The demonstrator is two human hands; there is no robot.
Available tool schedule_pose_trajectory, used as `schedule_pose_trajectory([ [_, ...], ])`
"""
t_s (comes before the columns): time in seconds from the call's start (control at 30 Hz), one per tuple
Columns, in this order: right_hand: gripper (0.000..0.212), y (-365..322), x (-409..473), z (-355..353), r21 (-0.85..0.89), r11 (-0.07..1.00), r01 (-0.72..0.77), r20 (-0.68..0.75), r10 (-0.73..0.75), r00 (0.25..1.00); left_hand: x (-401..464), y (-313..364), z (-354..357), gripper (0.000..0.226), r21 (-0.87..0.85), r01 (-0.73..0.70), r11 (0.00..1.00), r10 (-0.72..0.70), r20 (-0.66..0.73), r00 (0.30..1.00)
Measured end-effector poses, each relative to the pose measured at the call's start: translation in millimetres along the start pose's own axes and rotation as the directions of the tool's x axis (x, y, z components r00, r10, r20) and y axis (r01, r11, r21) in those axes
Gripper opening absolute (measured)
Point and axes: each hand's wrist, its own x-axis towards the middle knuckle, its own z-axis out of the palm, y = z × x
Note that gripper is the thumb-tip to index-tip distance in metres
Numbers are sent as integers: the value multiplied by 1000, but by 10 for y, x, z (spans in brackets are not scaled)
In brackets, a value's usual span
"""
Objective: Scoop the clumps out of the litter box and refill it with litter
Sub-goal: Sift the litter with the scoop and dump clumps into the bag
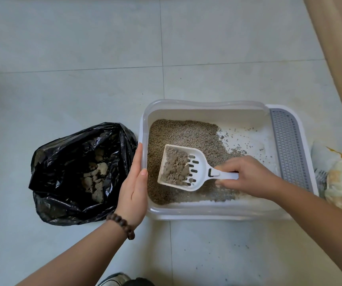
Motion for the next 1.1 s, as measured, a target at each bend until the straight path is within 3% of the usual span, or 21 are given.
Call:
schedule_pose_trajectory([
  [0.33,20,-76,99,-263,-182,979,-89,12,93,996,-9,28,-10,50,-14,13,1000,-13,6,1000],
  [0.5,7,-222,385,-638,-476,871,-120,79,178,981,-5,15,-6,51,-5,9,1000,-9,5,1000],
  [0.7,15,-688,739,-568,-621,782,-59,163,203,966,-8,16,-4,51,-13,21,1000,-21,7,1000],
  [0.87,28,-1042,896,-261,-702,712,4,140,133,981,-1,10,1,50,-34,21,999,-20,9,1000],
  [0.93,27,-1037,917,-208,-698,716,11,130,111,985,3,4,6,50,-34,20,999,-20,6,1000],
  [1.1,17,-615,805,-163,-449,894,1,180,89,980,3,-21,-2,54,-26,16,1000,-16,12,1000],
])
